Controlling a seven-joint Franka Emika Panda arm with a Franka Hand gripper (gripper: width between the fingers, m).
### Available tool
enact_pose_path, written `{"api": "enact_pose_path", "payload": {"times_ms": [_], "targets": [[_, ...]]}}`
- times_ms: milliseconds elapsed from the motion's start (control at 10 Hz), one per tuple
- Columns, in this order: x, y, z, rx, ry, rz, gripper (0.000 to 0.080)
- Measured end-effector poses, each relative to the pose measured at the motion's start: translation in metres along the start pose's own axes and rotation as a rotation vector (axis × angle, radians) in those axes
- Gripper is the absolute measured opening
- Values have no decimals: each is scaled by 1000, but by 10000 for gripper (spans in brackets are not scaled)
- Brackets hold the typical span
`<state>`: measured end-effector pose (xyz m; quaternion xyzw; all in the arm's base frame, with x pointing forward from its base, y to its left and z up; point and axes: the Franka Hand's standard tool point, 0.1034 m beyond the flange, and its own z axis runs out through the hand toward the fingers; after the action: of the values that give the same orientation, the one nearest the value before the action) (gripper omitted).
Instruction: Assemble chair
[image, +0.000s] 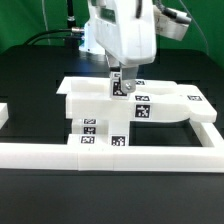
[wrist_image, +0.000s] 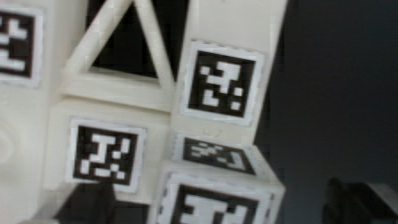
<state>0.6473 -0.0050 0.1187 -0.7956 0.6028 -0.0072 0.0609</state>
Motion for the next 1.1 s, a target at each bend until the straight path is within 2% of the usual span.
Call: {"api": "enact_pose_path", "payload": {"times_ms": [300,400,500,600,1000,1100], "targets": [[0,0,0,-1,0,-185,648],[-1,1,0,-16,-5,-294,648],[-2,1,-2,-54,-13,-421,649],[-1,-2,-2,-45,-9,-492,649],[-1,-1,-2,-47,-15,-783,649],[-2,-1,-2,-80,-11,-866,649]]}}
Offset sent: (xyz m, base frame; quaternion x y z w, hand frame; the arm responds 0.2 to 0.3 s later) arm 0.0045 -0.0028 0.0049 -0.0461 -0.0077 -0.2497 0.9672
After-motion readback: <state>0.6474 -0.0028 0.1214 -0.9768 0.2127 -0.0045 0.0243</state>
